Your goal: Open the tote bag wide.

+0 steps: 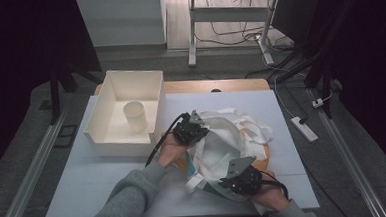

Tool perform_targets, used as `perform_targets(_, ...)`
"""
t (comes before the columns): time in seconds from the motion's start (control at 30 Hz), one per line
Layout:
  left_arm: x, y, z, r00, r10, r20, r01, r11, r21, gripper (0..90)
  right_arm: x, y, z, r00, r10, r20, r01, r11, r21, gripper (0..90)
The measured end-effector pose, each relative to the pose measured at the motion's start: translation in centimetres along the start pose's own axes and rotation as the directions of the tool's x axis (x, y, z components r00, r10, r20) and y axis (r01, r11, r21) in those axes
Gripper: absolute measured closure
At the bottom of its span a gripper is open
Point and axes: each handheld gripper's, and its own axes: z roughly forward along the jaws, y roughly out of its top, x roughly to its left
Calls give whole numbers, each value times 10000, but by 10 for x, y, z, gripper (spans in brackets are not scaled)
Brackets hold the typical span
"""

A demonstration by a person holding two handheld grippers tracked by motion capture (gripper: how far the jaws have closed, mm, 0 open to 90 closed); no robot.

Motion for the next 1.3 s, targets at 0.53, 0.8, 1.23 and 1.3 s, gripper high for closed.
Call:
perform_targets(0.53,8,-5,6,9996,-260,51,259,9995,179,871,1,-1,-5,10000,-93,13,93,9991,406,863)
perform_targets(0.8,1,-1,-7,9993,-103,366,108,9999,-125,724,2,-1,-4,9996,-89,251,84,9997,209,714)
perform_targets(1.23,-24,-9,-21,9961,634,613,-716,9872,1428,485,4,0,-1,9991,-174,394,167,9997,173,675)
perform_targets(1.3,-22,-11,-17,9972,477,574,-559,9869,1510,571,5,1,-3,9987,-217,462,219,9998,-22,676)
